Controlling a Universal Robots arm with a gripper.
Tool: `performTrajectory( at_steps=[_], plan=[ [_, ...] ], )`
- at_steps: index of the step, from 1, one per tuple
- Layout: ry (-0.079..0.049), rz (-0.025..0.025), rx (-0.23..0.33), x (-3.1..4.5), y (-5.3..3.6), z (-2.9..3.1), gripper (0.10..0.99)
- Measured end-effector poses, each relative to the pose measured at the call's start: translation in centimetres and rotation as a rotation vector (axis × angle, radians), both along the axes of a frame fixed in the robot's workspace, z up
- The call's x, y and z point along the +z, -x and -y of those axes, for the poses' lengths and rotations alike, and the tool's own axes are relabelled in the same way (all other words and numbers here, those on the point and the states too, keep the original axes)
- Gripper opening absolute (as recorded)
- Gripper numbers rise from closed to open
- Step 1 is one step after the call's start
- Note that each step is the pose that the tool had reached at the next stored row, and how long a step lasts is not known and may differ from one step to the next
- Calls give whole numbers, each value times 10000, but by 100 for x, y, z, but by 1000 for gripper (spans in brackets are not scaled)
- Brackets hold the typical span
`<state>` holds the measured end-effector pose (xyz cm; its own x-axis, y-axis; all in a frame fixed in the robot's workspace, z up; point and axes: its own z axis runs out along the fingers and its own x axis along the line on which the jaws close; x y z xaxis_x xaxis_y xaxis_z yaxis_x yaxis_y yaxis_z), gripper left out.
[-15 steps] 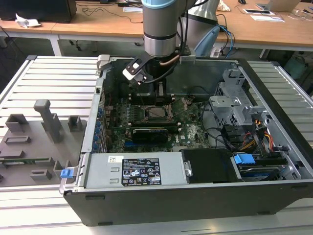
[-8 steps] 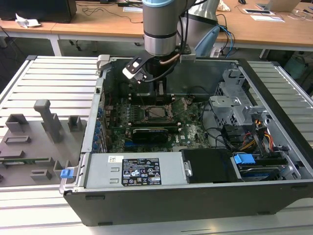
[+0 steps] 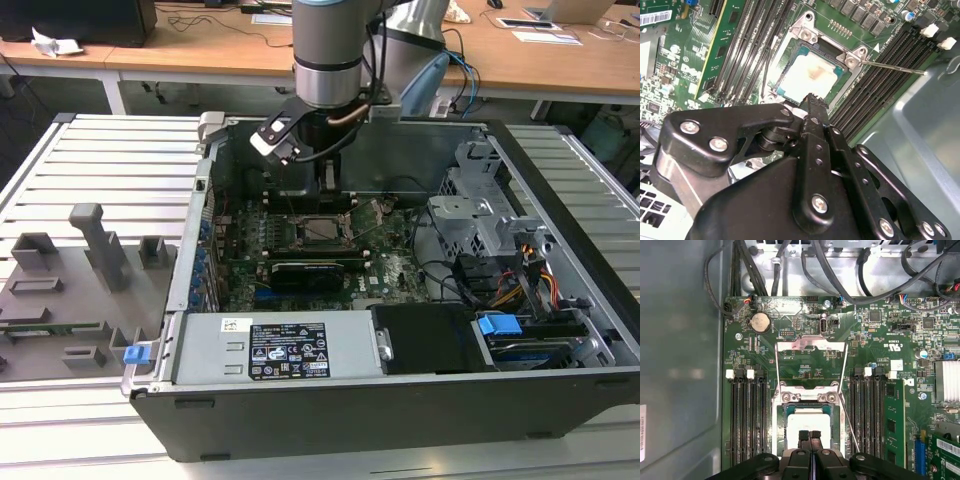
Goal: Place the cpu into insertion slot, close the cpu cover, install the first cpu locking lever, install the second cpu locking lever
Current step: 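Close the cpu cover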
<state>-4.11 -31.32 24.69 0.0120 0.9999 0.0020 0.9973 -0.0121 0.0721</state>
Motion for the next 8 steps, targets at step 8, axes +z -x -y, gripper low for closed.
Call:
performTrajectory(
  at_steps=[8],
  plan=[
    [0,0,0,146,0,0,106]
  ],
)
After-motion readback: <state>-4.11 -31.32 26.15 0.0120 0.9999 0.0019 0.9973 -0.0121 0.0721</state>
